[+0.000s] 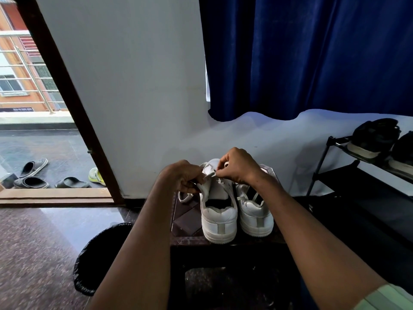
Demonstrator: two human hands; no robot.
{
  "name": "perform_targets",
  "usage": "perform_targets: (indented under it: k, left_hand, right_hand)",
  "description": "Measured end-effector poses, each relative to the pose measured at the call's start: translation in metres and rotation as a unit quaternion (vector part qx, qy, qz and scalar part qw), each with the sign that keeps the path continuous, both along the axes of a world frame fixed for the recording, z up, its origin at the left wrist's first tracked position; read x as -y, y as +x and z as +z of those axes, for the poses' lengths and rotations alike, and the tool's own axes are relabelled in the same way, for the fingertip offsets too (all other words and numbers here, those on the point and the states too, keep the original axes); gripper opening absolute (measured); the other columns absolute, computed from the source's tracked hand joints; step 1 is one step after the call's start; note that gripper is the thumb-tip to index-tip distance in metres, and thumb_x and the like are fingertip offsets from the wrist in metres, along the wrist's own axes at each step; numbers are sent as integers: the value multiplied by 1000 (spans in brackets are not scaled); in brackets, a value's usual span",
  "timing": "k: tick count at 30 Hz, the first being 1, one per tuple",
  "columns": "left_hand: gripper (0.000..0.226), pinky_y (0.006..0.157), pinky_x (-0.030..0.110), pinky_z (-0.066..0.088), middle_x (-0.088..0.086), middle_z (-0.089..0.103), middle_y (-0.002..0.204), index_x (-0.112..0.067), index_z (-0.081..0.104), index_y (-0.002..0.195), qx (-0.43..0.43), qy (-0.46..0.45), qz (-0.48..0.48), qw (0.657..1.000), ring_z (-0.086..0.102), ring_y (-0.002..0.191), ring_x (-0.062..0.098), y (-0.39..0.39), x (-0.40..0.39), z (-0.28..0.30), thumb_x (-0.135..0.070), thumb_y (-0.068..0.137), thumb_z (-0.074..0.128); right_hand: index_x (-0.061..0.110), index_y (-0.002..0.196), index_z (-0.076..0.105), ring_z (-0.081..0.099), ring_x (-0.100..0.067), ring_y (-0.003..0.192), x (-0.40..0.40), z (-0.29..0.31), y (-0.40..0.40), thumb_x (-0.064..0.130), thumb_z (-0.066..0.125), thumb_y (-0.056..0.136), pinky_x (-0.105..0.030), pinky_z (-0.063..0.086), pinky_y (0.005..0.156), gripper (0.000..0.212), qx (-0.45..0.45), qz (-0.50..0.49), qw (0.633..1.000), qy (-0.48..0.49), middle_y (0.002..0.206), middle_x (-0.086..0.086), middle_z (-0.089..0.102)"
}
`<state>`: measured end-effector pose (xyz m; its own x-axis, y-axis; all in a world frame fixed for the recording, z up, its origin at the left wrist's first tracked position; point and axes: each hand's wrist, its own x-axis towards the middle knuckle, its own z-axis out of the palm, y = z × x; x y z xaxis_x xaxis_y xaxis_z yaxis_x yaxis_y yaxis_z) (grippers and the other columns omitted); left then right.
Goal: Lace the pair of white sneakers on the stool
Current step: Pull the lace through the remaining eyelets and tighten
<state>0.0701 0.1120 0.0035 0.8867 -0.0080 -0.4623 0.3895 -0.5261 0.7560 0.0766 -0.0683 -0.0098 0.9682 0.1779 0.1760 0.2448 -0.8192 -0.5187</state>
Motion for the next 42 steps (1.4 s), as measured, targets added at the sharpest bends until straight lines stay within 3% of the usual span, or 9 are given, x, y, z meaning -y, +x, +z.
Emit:
perform_targets:
  k: [7, 21, 24, 30, 33, 34, 36, 39, 42]
  left_hand:
    - [7, 56, 24, 56, 7, 66, 75, -6, 70, 93, 11, 8, -7, 1000, 65, 46, 13, -1, 1, 1, -1, 91, 65]
    - [23, 61, 25, 59, 8, 76, 93, -5, 71, 117, 5, -11, -28, 1000, 75, 62, 18, 8, -5, -9, -14, 98, 64]
    - [31, 54, 24, 59, 13, 72, 90, -12, 73, 117, 41, 19, -66, 997, 72, 55, 14, 11, -5, -16, 2, 97, 53]
    - [18, 66, 35, 64, 16, 77, 82, -9, 80, 84, 121, 141, -92, 978, 72, 61, 17, 13, -3, -21, -3, 79, 64]
    - [7, 50, 20, 51, 4, 66, 53, -10, 66, 54, 114, 245, -18, 963, 70, 55, 16, 11, -8, -13, -16, 59, 66]
    - [11, 53, 19, 50, 3, 66, 56, -11, 61, 53, 135, 228, 43, 963, 67, 54, 15, 16, -13, -14, -13, 60, 70]
    - [22, 57, 24, 57, 9, 75, 78, -12, 59, 68, 149, -24, 161, 975, 66, 58, 15, 29, -21, -15, -6, 89, 60]
    - [25, 46, 19, 46, 9, 71, 76, -6, 55, 90, 124, -362, 222, 897, 68, 55, 12, 26, -19, -6, -1, 104, 36]
    - [21, 43, 15, 38, 5, 55, 66, -4, 64, 99, 177, -148, 132, 964, 56, 46, 10, 23, -13, -1, -6, 104, 44]
  right_hand:
    - [22, 77, 82, 64, -9, 70, -5, 0, -3, 26, 83, 70, -23, 45, 66, 8, 14, 38, 999, 11, 59, 22, 58]
    - [24, 77, 82, 71, -15, 76, -13, -9, 0, 26, 81, 73, -34, 60, 75, 5, 19, 46, 999, 21, 77, 5, 76]
    - [26, 77, 81, 71, -15, 78, -14, -10, 1, 26, 82, 74, -32, 59, 74, 4, 16, 44, 999, 16, 83, 4, 78]
    - [26, 82, 83, 66, -10, 71, -7, -10, 5, 27, 85, 73, -25, 50, 66, 9, 4, 57, 998, 15, 69, 11, 68]
    - [26, 80, 83, 57, -6, 61, 1, -8, 9, 24, 88, 70, -23, 42, 59, 12, -12, 68, 997, 33, 62, 10, 64]
    - [26, 80, 82, 55, -6, 59, 3, -8, 10, 21, 88, 69, -24, 41, 59, 13, -18, 68, 997, 41, 62, 8, 65]
    - [25, 80, 82, 54, -8, 58, 8, -8, 11, 17, 87, 67, -26, 42, 60, 16, -28, 67, 996, 55, 64, 2, 68]
    - [23, 82, 82, 51, -2, 55, 11, -8, 11, 16, 84, 72, -24, 40, 59, 12, -28, 61, 996, 62, 60, 9, 64]
    - [21, 83, 82, 55, 4, 55, 9, -6, 10, 15, 77, 78, -21, 41, 57, 10, 5, 28, 996, 88, 57, 16, 63]
